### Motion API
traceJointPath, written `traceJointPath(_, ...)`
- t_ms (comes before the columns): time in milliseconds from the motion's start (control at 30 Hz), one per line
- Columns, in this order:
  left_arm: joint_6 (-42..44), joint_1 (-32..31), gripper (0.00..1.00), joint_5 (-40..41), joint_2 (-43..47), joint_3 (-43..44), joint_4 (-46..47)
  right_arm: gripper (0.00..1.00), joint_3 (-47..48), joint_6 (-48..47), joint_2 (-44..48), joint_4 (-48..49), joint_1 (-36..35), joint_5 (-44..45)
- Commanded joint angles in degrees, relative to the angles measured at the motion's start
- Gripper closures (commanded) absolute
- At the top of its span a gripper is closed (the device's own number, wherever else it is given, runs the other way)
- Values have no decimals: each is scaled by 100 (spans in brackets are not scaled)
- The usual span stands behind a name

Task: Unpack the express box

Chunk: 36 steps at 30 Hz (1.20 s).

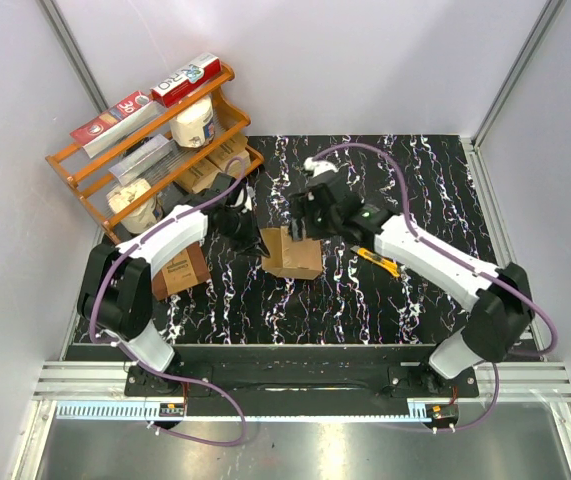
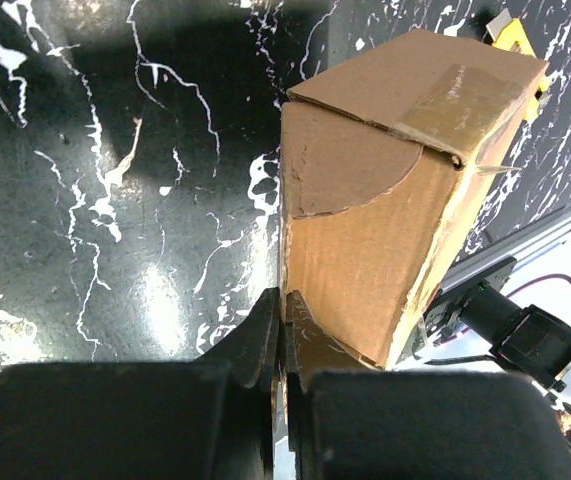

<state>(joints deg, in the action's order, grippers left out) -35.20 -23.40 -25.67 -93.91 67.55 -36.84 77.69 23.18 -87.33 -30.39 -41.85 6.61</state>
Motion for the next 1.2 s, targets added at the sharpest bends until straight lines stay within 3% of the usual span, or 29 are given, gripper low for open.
traceJointPath(0,-189,19,100,238,373,276,-104,23,299,-112,-494,-178,-604,252)
traceJointPath(300,-233,19,100,343,479,215,-122,21,475,72,-1128,-283,-983,779)
traceJointPath(400,-189,19,100,343,514,224,-157,30,414,99,-1198,-292,-983,877)
traceJointPath(433,-180,19,100,361,505,241,-174,37,405,90,-1216,-274,-983,851)
traceJointPath(600,-5,19,100,378,584,250,-245,50,125,204,-1164,-99,-983,736)
traceJointPath(967,163,19,100,273,672,364,-561,51,-193,503,-918,-46,-983,1096)
traceJointPath(1167,277,37,100,28,707,549,-754,53,-61,740,-917,-485,-931,1527)
